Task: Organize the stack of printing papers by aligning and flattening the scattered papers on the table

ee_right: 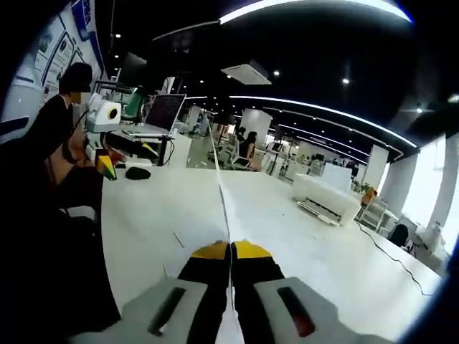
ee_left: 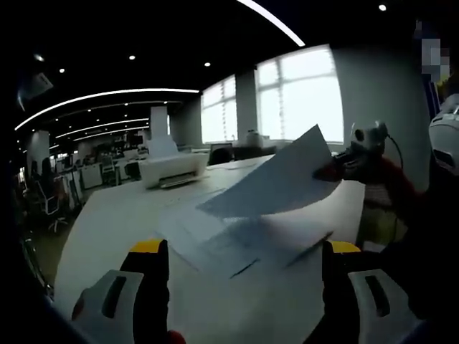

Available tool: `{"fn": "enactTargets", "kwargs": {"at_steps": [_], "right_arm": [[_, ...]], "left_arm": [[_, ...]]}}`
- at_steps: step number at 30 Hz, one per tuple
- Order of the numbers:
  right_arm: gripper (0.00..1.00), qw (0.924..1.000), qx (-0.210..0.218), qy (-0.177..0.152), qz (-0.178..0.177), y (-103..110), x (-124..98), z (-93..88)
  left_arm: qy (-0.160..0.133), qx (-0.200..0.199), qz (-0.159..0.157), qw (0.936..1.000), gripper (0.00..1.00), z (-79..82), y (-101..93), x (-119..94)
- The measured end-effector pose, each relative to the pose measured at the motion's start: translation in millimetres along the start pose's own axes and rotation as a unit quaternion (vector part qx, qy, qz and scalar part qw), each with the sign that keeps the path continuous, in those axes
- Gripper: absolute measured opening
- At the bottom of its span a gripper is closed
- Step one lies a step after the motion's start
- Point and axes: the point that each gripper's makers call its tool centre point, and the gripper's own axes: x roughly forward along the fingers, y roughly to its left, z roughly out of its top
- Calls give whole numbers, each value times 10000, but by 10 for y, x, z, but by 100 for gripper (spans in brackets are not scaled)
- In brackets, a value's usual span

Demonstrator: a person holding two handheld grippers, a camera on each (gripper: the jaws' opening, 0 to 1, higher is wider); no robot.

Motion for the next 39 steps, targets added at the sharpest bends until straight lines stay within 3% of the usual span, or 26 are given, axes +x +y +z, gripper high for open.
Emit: {"fn": "enactTargets", "kwargs": {"at_steps": [16,39], "right_arm": [[0,9992,-355,-191,-48,-45,-112,348],[0,9981,-554,-240,-88,-121,-181,540]], "left_arm": [[-164,167,-62,9997,91,103,-61,12],[-244,232,-69,9994,91,184,-74,-27]]}}
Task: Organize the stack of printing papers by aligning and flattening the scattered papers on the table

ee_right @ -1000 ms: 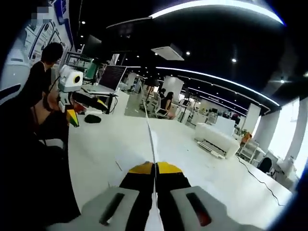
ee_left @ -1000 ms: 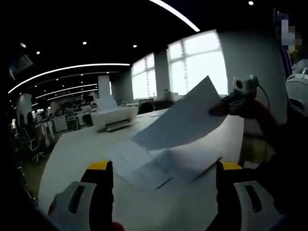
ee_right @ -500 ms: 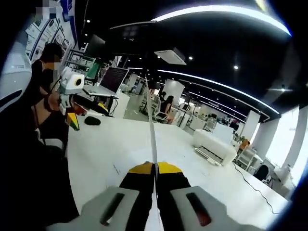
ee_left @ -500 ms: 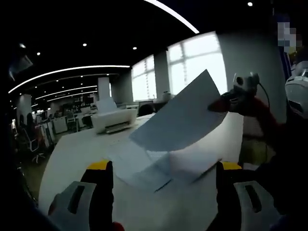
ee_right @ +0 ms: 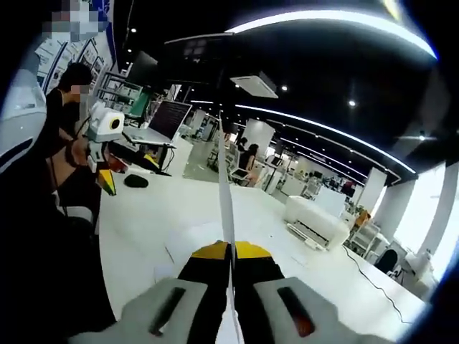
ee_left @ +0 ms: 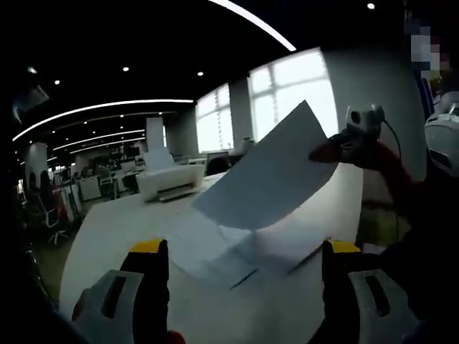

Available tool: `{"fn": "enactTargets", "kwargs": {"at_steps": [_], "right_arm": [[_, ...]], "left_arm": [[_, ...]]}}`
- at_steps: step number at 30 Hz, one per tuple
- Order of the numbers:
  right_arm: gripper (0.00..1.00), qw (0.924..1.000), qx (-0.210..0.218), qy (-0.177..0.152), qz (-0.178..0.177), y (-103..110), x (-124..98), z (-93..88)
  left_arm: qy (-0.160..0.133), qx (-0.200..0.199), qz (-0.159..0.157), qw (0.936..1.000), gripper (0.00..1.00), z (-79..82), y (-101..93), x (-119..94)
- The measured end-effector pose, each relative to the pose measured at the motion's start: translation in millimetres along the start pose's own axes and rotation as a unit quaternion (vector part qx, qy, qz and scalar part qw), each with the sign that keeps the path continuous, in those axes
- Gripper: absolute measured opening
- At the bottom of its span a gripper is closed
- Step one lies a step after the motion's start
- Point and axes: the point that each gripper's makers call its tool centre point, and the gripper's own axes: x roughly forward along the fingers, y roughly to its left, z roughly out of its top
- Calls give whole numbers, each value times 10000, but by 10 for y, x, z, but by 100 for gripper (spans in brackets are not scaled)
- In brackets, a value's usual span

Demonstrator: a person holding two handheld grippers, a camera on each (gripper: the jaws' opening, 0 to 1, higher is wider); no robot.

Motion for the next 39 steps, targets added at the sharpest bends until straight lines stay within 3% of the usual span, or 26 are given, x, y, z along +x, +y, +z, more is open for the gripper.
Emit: {"fn": "enactTargets", "kwargs": {"at_steps": [29,39], "right_arm": [[0,9998,-191,13,-107,-283,-158,281],[0,9986,-466,220,-153,-436,-202,377]], "left_arm": [[-40,10,28,10000,91,29,43,1],[-116,30,53,9999,91,68,60,-19]]}}
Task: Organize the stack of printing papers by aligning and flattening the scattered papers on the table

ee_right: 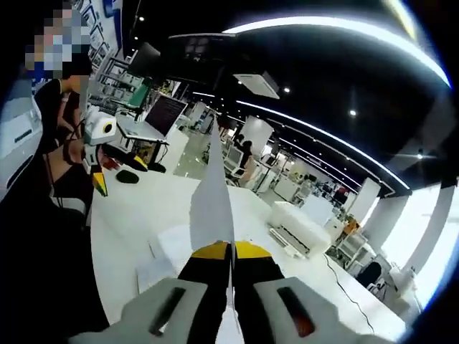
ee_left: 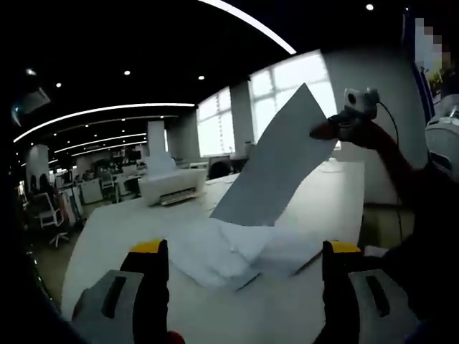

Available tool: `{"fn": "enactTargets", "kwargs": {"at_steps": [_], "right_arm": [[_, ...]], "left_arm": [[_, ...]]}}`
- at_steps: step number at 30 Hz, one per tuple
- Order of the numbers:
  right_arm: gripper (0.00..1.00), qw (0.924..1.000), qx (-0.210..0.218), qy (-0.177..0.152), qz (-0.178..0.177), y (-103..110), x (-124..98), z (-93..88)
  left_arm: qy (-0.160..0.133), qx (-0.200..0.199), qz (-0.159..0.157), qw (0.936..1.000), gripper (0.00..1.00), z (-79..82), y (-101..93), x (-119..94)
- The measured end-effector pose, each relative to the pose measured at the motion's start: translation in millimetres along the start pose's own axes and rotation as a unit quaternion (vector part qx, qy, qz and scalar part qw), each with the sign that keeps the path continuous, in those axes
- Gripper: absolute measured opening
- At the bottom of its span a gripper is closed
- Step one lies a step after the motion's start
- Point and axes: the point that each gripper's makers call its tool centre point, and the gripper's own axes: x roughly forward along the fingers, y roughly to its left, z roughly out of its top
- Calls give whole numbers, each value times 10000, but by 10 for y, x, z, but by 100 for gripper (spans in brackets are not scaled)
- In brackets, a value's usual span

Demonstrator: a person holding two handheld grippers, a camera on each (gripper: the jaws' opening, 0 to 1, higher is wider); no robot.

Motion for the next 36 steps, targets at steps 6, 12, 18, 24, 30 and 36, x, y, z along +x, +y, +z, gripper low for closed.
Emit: {"fn": "enactTargets", "kwargs": {"at_steps": [6,12,18,24,30,36], "right_arm": [[0,9995,-246,176,30,-73,1,41],[0,9987,-350,345,144,-108,11,64],[0,9976,-431,479,235,-115,21,61],[0,9962,-581,581,293,-109,24,71],[0,9955,-682,578,307,-105,18,132],[0,9946,-784,584,342,-65,28,176]], "left_arm": [[-53,32,21,10000,91,40,22,-15],[-116,45,13,9999,91,86,42,-24],[-140,66,16,9999,91,109,57,-20],[-157,73,11,9998,91,134,75,-3],[-210,109,-13,9997,91,176,76,14],[-246,98,-41,9996,90,194,79,16]]}}
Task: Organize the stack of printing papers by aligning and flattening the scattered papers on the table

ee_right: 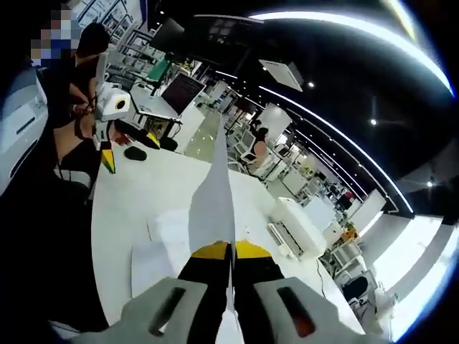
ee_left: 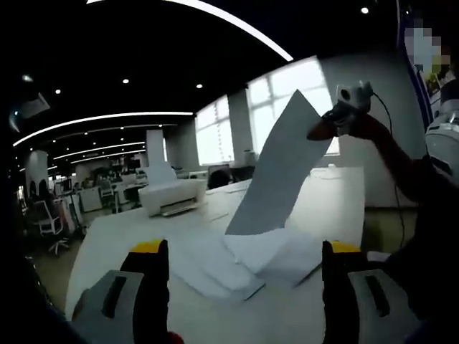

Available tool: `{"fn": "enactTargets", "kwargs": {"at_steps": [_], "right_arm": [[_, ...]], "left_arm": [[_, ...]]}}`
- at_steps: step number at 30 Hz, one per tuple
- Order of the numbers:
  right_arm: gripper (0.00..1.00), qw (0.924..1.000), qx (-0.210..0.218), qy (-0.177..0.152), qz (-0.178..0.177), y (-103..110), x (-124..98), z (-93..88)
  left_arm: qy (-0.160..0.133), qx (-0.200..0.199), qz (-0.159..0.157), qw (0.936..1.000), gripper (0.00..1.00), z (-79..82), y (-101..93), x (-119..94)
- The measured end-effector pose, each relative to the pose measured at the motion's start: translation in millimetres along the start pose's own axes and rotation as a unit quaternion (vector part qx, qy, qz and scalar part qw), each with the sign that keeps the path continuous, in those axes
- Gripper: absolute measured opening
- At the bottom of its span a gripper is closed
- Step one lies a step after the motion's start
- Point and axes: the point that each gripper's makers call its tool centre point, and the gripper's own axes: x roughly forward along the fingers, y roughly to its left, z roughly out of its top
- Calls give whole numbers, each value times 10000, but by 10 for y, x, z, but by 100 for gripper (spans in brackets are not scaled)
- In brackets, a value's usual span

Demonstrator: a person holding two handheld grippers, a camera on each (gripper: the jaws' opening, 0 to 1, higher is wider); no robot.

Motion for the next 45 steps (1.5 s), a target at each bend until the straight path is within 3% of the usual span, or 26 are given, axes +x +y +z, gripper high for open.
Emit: {"fn": "enactTargets", "kwargs": {"at_steps": [26,45], "right_arm": [[0,9988,-394,-20,287,225,114,196],[0,9946,-749,-154,706,531,215,387]], "left_arm": [[-91,137,-76,9998,90,122,-29,45],[-144,215,-94,9996,89,183,-39,56]]}}
